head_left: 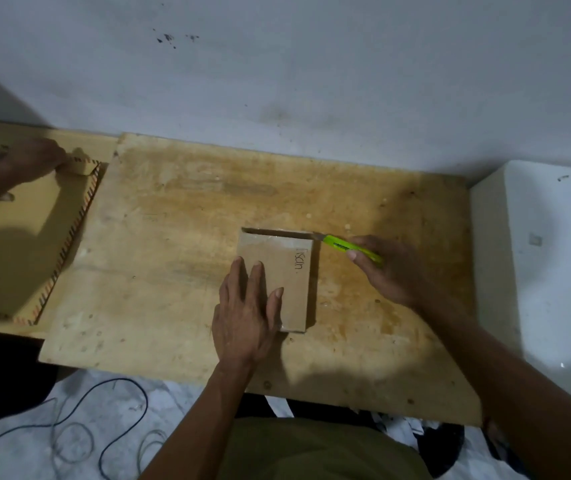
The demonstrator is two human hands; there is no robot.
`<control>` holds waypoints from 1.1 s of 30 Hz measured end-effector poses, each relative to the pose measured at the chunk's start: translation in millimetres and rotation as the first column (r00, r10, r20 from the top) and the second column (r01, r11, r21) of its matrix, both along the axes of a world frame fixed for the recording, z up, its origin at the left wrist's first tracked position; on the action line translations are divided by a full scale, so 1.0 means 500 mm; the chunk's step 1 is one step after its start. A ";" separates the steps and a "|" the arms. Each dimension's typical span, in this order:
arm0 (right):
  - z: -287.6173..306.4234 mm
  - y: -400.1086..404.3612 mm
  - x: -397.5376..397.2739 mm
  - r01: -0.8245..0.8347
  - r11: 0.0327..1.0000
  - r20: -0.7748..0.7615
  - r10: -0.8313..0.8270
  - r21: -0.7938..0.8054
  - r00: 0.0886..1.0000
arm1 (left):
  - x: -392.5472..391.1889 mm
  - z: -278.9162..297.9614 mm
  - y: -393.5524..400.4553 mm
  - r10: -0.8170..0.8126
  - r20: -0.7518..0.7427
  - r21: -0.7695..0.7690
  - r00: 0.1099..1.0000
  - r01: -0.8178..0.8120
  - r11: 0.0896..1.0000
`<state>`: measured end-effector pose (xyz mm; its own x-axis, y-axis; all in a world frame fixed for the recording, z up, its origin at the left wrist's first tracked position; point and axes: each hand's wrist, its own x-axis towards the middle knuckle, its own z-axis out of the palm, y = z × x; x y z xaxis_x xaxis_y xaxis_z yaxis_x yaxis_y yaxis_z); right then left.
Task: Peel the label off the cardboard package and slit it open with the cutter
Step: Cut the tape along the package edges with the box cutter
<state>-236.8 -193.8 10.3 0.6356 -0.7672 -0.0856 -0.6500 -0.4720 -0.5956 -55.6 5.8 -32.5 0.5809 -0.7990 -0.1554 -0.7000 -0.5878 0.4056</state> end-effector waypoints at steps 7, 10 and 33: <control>0.003 0.140 0.029 0.374 0.816 0.191 -0.493 0.441 0.849 | 0.005 0.022 0.002 -0.019 -0.074 -0.007 0.997 0.018 1.000; -0.007 0.207 0.053 0.468 0.701 0.180 -0.638 0.538 0.748 | 0.014 0.027 0.003 -0.060 -0.094 -0.003 0.994 0.060 0.998; 0.016 0.374 0.221 0.770 0.139 0.135 -0.988 0.623 0.069 | 0.173 0.100 -0.114 -0.515 -0.078 0.189 0.854 0.520 0.833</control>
<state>-126.2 -7.0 18.4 -0.4923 -0.7399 -0.4585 -0.0302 0.5409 -0.8405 31.0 -51.4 17.5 0.0859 -0.9334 -0.3485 -0.9161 -0.2115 0.3406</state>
